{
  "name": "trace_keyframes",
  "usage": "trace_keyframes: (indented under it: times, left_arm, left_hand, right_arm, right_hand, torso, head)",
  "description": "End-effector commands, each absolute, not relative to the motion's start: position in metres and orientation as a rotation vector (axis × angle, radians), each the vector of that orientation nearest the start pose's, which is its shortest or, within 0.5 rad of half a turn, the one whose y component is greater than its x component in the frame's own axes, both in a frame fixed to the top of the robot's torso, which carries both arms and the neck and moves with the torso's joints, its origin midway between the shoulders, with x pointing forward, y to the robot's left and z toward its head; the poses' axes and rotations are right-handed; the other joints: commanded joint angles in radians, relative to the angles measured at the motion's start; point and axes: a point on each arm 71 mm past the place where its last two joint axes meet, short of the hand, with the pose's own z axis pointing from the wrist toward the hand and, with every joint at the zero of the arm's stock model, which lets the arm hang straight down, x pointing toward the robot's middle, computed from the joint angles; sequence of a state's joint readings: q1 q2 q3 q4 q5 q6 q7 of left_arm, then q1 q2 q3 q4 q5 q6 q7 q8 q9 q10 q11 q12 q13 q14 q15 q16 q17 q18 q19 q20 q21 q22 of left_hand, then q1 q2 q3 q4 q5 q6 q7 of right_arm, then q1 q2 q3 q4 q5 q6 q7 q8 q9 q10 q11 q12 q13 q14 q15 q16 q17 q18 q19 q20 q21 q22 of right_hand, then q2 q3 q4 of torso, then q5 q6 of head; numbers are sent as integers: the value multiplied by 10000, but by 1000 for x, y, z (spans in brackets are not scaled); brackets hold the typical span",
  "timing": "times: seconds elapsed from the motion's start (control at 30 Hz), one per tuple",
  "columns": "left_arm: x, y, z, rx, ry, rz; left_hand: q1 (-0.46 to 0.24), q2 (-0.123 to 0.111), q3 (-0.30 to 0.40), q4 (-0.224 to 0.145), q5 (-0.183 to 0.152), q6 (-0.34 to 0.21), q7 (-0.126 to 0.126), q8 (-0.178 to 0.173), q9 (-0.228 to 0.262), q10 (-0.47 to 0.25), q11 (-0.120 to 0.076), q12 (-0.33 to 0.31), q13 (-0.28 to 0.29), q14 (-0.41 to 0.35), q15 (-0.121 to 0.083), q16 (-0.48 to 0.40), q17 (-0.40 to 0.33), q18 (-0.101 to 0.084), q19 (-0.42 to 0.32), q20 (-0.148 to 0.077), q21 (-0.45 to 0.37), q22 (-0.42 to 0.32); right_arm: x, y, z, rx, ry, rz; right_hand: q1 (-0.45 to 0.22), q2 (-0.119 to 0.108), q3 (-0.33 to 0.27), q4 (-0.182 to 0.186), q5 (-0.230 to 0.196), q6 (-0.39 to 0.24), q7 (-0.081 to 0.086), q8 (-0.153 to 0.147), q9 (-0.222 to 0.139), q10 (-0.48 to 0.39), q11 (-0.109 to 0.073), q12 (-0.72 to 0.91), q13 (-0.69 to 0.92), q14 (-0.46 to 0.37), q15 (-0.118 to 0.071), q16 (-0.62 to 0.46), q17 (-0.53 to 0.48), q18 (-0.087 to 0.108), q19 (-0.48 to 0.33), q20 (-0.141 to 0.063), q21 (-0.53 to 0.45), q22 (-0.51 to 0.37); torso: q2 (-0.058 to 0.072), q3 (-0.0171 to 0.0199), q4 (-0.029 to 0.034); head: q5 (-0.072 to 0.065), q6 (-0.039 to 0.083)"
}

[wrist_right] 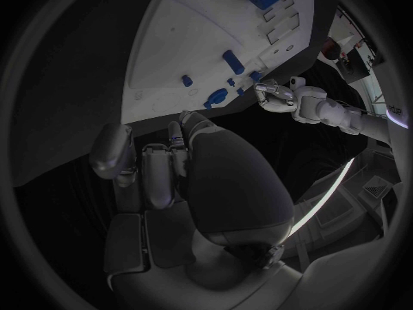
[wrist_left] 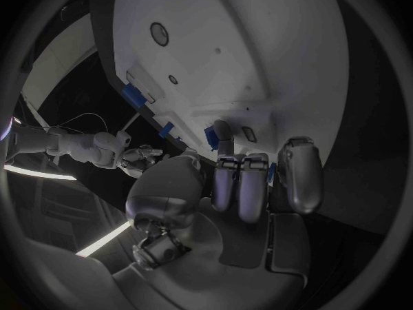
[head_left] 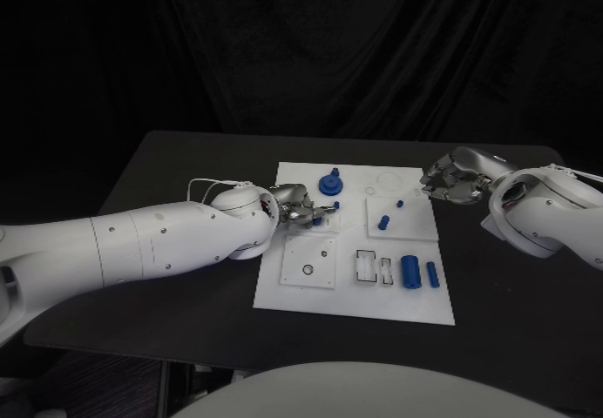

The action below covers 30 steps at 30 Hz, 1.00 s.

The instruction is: Assemble the parts on the task board

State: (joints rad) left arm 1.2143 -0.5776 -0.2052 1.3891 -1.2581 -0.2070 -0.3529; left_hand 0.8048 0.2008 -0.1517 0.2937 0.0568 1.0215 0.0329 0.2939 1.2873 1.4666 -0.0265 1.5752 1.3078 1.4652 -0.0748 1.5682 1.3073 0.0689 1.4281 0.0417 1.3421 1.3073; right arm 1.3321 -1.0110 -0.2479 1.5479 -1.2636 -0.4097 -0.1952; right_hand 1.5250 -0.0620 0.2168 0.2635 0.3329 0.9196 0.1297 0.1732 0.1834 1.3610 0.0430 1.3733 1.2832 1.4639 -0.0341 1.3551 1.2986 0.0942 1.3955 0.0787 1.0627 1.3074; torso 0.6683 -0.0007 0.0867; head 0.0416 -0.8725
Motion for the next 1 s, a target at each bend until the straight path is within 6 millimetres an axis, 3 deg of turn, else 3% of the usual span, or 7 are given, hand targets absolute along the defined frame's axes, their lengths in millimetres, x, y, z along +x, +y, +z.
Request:
trace_keyframes:
  times: [0.03,0.2,0.37,0.7,0.77,1.0]
  left_arm:
    - [480,121,-263,332,20541,-5240]
    - [481,122,-261,192,20337,-5287]
    - [481,123,-261,109,20231,-5299]
    - [482,125,-260,120,20110,-5435]
    - [482,125,-260,135,20101,-5460]
    - [482,128,-260,109,20065,-5462]
  left_hand:
    - [-46,105,-77,1,-22,8,83,-26,15,1042,58,-44,2630,1056,94,26,2635,-118,9,58,-30,1878]
    - [61,346,-162,-16,56,139,56,13,81,1042,40,-44,2630,1056,84,26,2635,-134,62,57,46,1903]
    - [488,483,-277,-30,376,255,2,127,278,1042,-7,-44,2630,1056,43,26,2635,-150,123,28,122,1926]
    - [1617,405,-281,-91,1084,150,-29,145,426,1042,-36,-44,2630,1056,15,26,2635,-137,92,-9,62,1907]
    - [2351,234,-163,-251,1625,40,-39,86,412,1042,-37,-44,2630,1056,2,26,2635,-133,71,-15,36,1900]
    - [3095,104,27,-395,1774,-10,-54,10,394,1042,-56,-44,2630,1056,1,26,2635,-128,58,-23,19,1896]
  right_arm:
    - [474,-294,-195,1324,17496,4290]
    - [474,-294,-195,1351,17511,4286]
    - [474,-295,-195,1361,17523,4281]
    - [474,-295,-196,1357,17568,4273]
    - [474,-295,-196,1359,17573,4269]
    - [474,-296,-196,1373,17584,4251]
  right_hand:
    - [16,13,46,41,53,61,-8,-44,-13,-51,-1,-61,-392,168,57,-46,-9,88,-63,-6,-48,1214]
    - [0,21,51,53,63,60,-8,-48,-14,-51,0,-63,-394,165,58,-56,-19,91,-68,-5,-66,1209]
    - [-13,25,54,64,78,57,-7,-53,-16,-58,1,-72,-407,162,59,-63,-27,93,-72,-5,-80,1205]
    - [-31,24,55,76,95,54,-7,-59,-17,-60,2,-77,-413,160,60,-67,-32,95,-77,-4,-99,1200]
    - [-31,24,55,76,95,54,-7,-59,-17,-60,2,-77,-413,160,60,-67,-32,95,-77,-4,-99,1200]
    - [-31,24,55,76,95,54,-7,-59,-17,-60,2,-77,-413,160,60,-67,-32,95,-77,-4,-99,1200]
  torso:
    - [0,-4,3]
    - [4,-1,1]
    - [-2,6,1]
    - [0,2,-7]
    - [2,2,-2]
    - [-1,-1,16]
  head:
    - [-14,-2]
    - [-15,-2]
    - [-13,-2]
    - [24,-2]
    - [30,-2]
    - [13,-2]
